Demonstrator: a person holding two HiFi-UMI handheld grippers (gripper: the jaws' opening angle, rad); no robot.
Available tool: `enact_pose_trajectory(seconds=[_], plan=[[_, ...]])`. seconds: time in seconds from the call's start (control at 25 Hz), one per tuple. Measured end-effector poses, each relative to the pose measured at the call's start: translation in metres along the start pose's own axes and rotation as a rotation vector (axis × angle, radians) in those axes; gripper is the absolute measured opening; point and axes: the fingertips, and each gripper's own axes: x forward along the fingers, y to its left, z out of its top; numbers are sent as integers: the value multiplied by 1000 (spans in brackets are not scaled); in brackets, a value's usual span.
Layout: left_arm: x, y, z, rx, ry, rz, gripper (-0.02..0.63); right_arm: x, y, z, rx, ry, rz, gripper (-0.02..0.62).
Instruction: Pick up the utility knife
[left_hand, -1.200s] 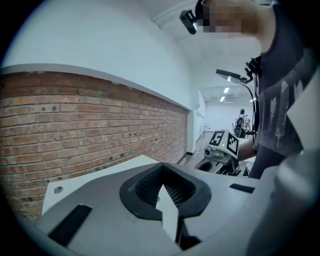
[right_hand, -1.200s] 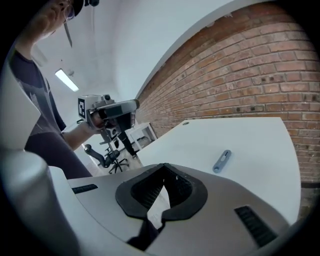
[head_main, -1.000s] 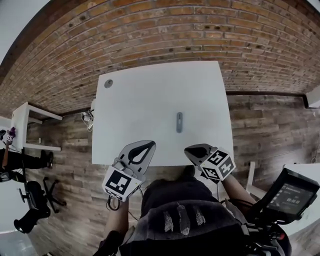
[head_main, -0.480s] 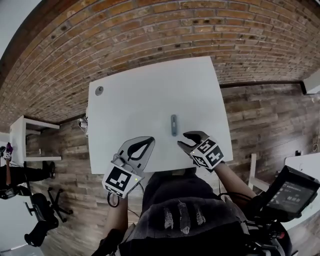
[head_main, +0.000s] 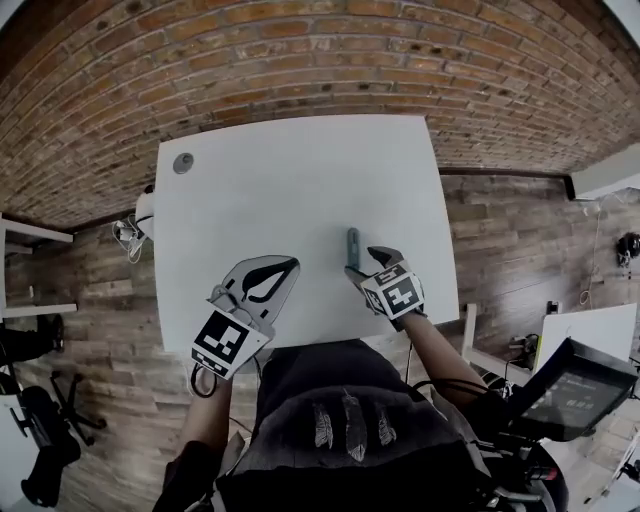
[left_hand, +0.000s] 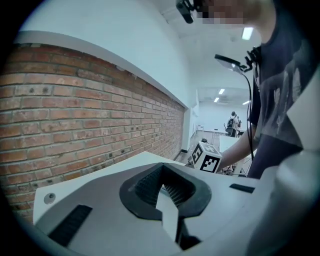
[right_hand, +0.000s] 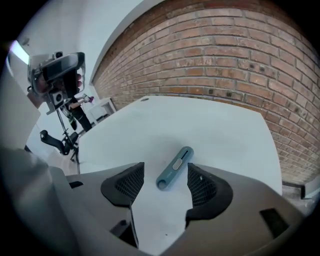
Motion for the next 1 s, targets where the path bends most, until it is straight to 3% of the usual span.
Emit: enact_pose_trajectory(seconds=[0.32, 0.4, 0.56, 0.64, 0.68, 0.84, 1.0], plan=[[-26, 25, -15, -36, -30, -25, -8, 36, -13, -10, 31, 145, -126, 250], [-32, 29, -18, -43, -34, -26, -8, 45, -14, -13, 51, 138, -140, 250], [-41, 34, -26, -52, -15, 6, -8, 53, -11, -6, 32, 120, -127, 235], [-37, 30, -26, -43, -7, -4, -8, 48, -14, -7, 51, 122, -119, 151], [-34, 25, -24, -37, -7, -14, -8, 45, -15, -10, 61, 121, -109, 141], [-28, 13, -16, -19, -2, -24, -8, 38, -11, -21, 52, 114, -70, 127], [-22, 4, -5, -6, -1, -10, -8, 21, -9, -10, 41, 18, -32, 127]])
